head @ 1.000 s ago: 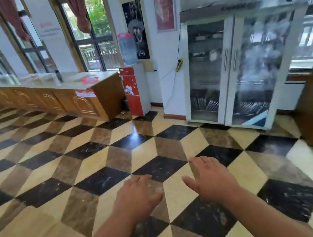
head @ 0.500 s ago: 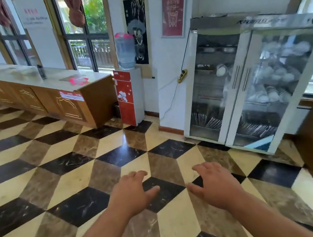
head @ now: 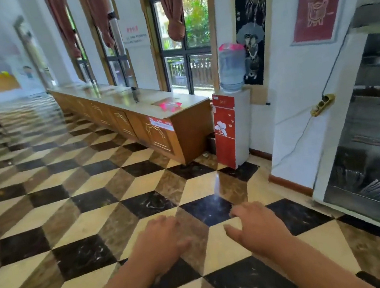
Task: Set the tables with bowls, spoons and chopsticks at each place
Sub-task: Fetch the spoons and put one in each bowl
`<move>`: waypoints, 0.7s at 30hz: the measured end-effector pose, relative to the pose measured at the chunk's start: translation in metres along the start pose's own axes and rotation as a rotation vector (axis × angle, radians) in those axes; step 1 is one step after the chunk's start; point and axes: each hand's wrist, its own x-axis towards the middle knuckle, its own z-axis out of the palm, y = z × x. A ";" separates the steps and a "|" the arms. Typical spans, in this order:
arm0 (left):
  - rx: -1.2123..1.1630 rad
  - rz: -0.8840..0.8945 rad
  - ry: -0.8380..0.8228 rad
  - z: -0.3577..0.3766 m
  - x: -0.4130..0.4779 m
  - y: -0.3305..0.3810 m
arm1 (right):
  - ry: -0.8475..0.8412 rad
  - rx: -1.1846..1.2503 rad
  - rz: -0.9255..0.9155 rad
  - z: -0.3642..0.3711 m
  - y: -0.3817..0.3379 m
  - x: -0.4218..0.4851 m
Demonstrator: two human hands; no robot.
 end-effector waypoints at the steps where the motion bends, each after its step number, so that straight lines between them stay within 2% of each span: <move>1: -0.012 -0.065 -0.003 -0.005 0.016 -0.010 | -0.031 -0.008 -0.045 0.002 -0.006 0.031; 8: -0.122 -0.449 0.082 -0.044 0.084 -0.102 | -0.175 -0.025 -0.368 -0.002 -0.101 0.203; 17: -0.214 -0.740 0.161 -0.061 0.114 -0.273 | -0.225 -0.082 -0.686 0.045 -0.291 0.330; 21: -0.261 -0.808 0.217 -0.075 0.130 -0.370 | -0.252 -0.088 -0.739 0.075 -0.384 0.383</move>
